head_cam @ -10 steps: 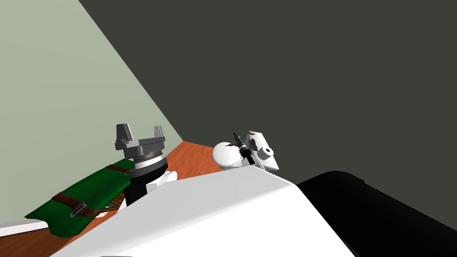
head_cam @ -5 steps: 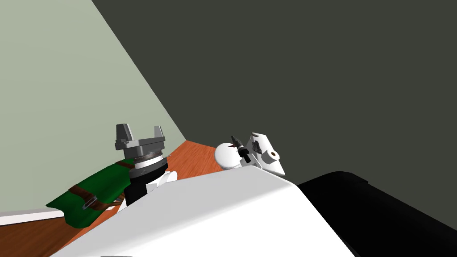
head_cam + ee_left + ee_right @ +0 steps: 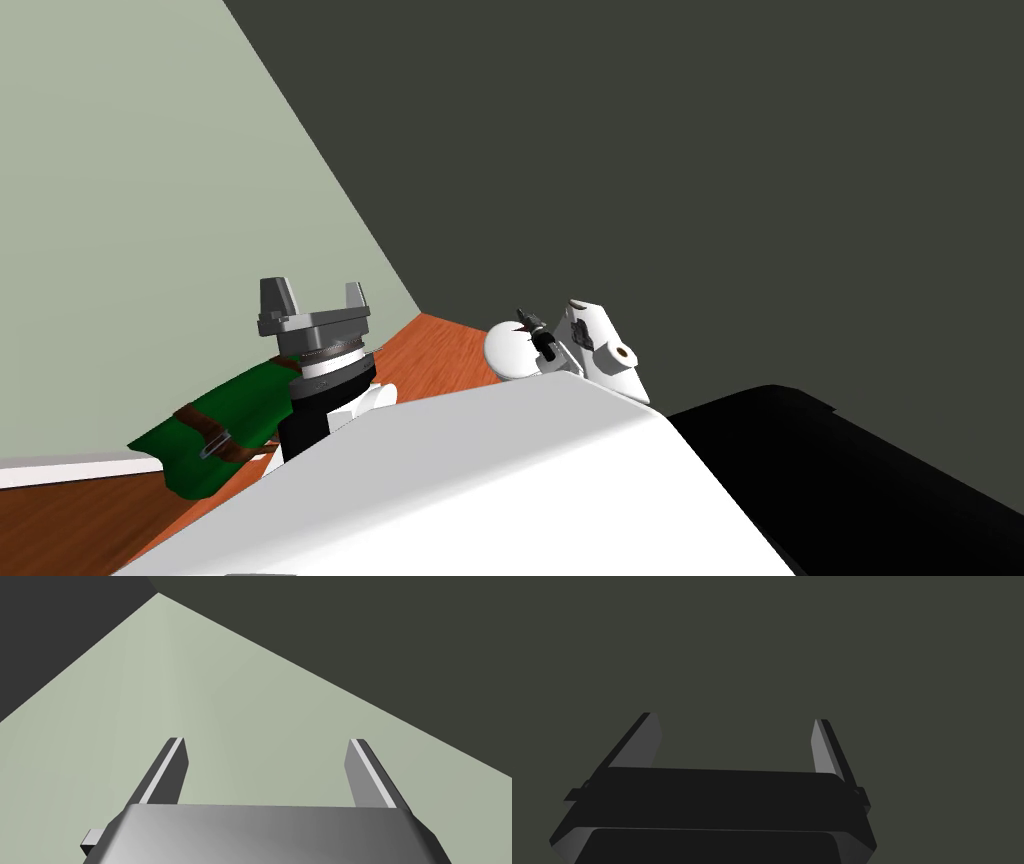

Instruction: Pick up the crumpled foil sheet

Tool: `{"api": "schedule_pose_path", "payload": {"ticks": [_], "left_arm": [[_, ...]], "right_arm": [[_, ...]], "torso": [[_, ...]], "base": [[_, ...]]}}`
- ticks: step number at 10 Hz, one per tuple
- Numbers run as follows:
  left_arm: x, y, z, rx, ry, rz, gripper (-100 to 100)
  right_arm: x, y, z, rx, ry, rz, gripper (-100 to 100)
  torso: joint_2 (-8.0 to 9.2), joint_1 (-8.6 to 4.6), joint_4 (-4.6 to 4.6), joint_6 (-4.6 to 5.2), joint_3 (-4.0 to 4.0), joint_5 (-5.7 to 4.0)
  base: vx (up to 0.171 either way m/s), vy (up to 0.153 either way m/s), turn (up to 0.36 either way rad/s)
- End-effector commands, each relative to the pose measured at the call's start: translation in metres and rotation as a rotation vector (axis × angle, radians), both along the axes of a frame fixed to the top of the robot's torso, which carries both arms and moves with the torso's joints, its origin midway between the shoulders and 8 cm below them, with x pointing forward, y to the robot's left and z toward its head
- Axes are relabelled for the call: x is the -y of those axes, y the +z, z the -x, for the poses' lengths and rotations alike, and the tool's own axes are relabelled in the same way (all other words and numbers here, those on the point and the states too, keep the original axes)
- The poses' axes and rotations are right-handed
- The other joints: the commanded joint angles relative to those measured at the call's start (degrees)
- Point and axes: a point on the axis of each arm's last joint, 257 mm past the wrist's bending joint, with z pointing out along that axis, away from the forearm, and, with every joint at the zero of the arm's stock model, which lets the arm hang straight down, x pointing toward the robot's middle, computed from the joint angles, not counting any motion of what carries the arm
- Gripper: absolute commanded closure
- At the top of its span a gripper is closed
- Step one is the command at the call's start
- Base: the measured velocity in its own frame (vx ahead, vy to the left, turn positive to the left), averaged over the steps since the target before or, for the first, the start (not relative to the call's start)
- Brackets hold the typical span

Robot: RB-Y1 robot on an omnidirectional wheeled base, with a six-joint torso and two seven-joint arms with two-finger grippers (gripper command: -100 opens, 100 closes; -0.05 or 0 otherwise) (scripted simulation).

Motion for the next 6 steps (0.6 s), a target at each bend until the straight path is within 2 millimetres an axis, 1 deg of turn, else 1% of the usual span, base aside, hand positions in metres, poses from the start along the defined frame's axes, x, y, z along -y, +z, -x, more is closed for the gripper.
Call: {"api": "schedule_pose_path", "payload": {"ticks": [1, 2, 3, 4, 5, 6], "left_arm": [[0.0, 0.0, 0.0, 0.0, 0.0, 0.0, 0], [0.0, 0.0, 0.0, 0.0, 0.0, 0.0, 0], [0.0, 0.0, 0.0, 0.0, 0.0, 0.0, 0], [0.0, 0.0, 0.0, 0.0, 0.0, 0.0, 0], [0.0, 0.0, 0.0, 0.0, 0.0, 0.0, 0], [0.0, 0.0, 0.0, 0.0, 0.0, 0.0, 0]], "right_arm": [[0.008, -0.021, 0.003, -0.053, -0.023, 0.066, -100], [0.011, -0.035, 0.0, -0.081, -0.013, 0.156, -100], [0.019, -0.043, 0.002, -0.11, -0.034, 0.172, -100], [0.023, -0.057, 0.001, -0.14, -0.026, 0.261, -100], [0.031, -0.064, 0.003, -0.166, -0.048, 0.278, -100], [0.032, -0.064, 0.003, -0.169, -0.05, 0.279, -100]], "torso": [[0.0, 0.0, 0.0, 0.0, 0.0, 0.0], [0.09, -0.05, 0.01, 0.02, 0.05, -0.01], [0.13, -0.11, 0.03, 0.0, 0.07, -0.02], [0.14, -0.12, 0.03, 0.01, 0.08, -0.03], [0.19, -0.12, 0.04, -0.01, 0.11, -0.03], [0.14, -0.06, 0.03, 0.03, 0.09, -0.02]], "base": [[0.0, 0.0, 0.0], [-0.011, -0.015, 0.047], [-0.01, -0.012, 0.046], [-0.028, -0.01, 0.128], [-0.002, 0.002, 0.011], [0.007, 0.012, -0.033]]}}
